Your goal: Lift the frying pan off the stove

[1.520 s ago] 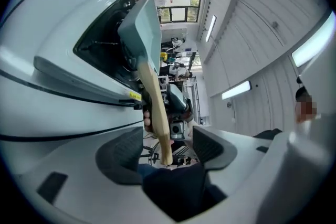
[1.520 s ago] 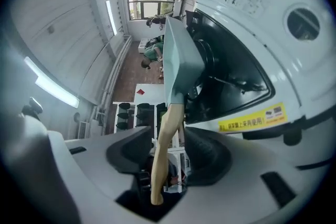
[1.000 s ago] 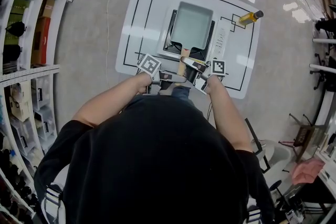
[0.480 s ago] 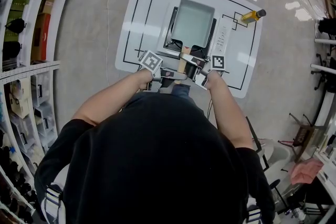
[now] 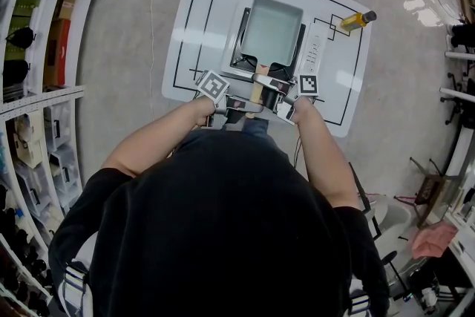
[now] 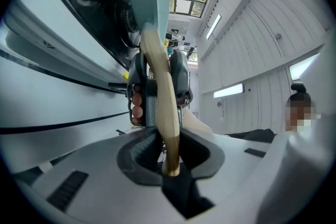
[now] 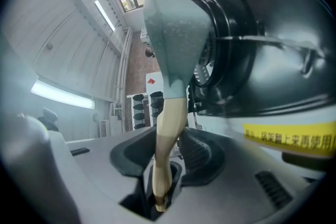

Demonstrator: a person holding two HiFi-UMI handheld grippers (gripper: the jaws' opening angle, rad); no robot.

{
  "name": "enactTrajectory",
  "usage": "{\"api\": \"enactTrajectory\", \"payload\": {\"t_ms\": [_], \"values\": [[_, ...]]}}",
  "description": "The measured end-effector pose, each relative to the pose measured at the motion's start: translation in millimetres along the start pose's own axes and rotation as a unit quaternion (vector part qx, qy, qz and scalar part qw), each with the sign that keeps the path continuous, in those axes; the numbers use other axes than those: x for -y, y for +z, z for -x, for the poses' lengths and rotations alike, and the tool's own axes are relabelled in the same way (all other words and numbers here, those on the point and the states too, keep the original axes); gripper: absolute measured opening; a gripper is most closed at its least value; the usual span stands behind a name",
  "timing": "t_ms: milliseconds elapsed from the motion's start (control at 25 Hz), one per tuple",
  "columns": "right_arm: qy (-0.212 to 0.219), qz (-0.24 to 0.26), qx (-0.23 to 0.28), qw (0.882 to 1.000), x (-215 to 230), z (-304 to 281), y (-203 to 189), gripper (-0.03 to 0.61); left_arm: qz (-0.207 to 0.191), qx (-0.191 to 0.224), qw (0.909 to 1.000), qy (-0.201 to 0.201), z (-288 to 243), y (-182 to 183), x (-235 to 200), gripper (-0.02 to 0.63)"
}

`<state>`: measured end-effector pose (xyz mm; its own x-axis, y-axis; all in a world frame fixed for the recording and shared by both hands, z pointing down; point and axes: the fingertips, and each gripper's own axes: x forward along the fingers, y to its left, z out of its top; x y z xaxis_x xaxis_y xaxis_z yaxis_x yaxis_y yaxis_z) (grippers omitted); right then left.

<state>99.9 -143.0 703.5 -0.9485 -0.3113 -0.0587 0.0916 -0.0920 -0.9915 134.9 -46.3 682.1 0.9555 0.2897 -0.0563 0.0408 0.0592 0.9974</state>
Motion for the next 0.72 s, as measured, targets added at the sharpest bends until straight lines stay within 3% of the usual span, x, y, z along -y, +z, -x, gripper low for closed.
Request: {"api": "enactTrajectory", "payload": {"t_ms": [720], "values": [[-0.012,0.017,-0.004,1.0,-2.8,-1.5,-2.0,0.129,-0.026,-0.017,0.9992,0.025,2.0,-3.6,-3.7,0.086]]}}
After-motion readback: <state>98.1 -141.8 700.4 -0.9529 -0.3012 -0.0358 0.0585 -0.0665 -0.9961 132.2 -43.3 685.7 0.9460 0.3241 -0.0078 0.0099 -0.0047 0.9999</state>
